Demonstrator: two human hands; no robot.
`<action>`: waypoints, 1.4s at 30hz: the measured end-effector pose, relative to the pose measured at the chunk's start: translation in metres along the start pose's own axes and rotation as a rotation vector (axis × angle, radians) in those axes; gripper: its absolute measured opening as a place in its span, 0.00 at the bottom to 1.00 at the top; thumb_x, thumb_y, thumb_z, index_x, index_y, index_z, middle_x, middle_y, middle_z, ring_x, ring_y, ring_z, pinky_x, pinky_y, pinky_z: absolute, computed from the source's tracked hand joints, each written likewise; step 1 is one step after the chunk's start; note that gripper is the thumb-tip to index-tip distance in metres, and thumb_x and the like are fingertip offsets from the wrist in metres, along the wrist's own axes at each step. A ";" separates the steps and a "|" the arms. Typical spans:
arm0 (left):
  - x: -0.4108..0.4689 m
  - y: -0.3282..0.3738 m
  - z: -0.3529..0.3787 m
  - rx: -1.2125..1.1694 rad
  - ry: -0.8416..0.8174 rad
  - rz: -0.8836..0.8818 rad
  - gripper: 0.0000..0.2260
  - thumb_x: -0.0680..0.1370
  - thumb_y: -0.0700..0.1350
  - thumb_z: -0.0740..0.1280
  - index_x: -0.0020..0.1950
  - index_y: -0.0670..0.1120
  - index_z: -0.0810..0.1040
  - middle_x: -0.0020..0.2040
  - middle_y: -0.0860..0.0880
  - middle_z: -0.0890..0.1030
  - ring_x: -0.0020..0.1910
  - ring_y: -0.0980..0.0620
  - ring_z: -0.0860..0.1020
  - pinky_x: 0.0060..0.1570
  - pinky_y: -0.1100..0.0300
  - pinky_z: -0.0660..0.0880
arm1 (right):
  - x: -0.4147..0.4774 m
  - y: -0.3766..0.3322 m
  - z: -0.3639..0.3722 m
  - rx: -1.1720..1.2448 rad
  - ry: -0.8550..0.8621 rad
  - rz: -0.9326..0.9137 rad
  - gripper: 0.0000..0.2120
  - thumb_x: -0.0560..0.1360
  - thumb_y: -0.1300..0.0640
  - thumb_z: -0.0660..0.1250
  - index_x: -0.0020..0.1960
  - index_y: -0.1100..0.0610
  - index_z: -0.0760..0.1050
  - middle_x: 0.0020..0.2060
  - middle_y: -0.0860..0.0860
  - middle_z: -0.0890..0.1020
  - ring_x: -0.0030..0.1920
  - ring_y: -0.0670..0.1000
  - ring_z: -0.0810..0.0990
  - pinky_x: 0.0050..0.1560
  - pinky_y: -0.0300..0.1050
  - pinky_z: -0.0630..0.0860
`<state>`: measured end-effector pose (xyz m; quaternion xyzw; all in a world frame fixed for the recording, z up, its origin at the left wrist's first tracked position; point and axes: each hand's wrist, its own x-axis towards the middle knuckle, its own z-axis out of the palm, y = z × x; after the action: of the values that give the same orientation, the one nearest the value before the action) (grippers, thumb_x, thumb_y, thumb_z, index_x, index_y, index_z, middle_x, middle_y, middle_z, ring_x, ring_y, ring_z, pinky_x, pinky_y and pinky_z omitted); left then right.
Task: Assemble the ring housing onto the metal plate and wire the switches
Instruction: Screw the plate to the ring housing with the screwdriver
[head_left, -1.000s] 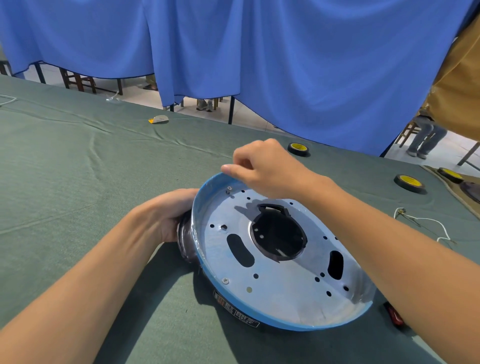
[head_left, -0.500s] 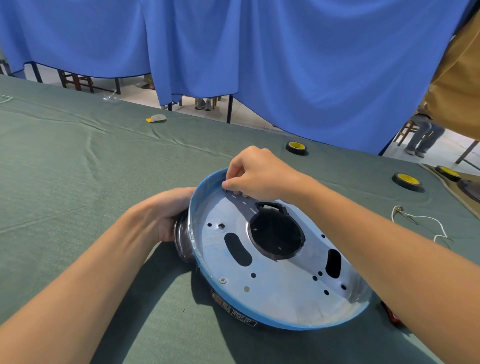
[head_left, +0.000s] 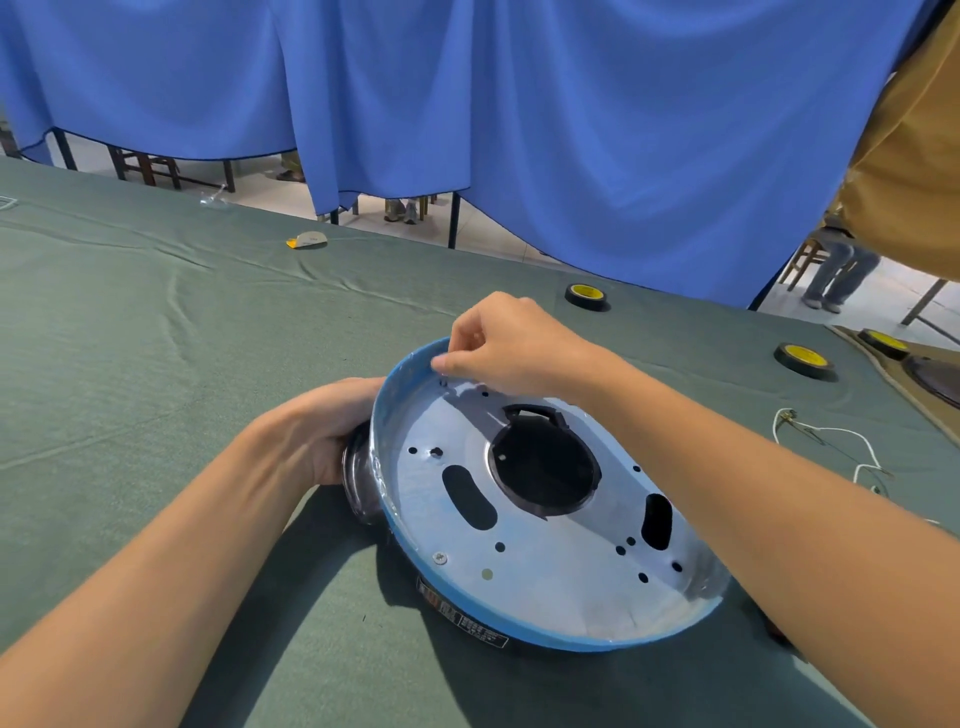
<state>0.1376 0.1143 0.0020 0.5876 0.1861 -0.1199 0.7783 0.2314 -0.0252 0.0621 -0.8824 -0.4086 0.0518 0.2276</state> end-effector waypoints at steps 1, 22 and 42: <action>0.001 0.000 0.000 -0.008 -0.013 0.000 0.10 0.80 0.40 0.63 0.41 0.37 0.77 0.30 0.42 0.81 0.24 0.48 0.79 0.24 0.61 0.75 | 0.000 0.002 -0.003 -0.036 0.080 -0.085 0.09 0.75 0.50 0.69 0.39 0.54 0.79 0.34 0.46 0.80 0.36 0.44 0.76 0.34 0.34 0.69; -0.006 0.003 0.002 0.069 0.046 0.003 0.15 0.77 0.36 0.65 0.29 0.38 0.80 0.26 0.42 0.79 0.20 0.48 0.76 0.21 0.62 0.73 | 0.022 -0.006 -0.026 -0.254 -0.249 -0.187 0.07 0.73 0.47 0.72 0.46 0.49 0.81 0.41 0.45 0.82 0.44 0.47 0.79 0.43 0.44 0.75; -0.008 0.006 0.008 0.239 0.150 0.047 0.33 0.81 0.31 0.56 0.14 0.42 0.71 0.16 0.48 0.70 0.13 0.55 0.69 0.14 0.68 0.64 | 0.028 -0.015 -0.034 -0.250 -0.310 -0.152 0.08 0.71 0.51 0.75 0.46 0.52 0.79 0.39 0.47 0.82 0.37 0.45 0.78 0.33 0.35 0.73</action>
<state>0.1341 0.1077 0.0129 0.6878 0.2143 -0.0784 0.6891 0.2486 -0.0076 0.1015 -0.8517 -0.5075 0.1187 0.0542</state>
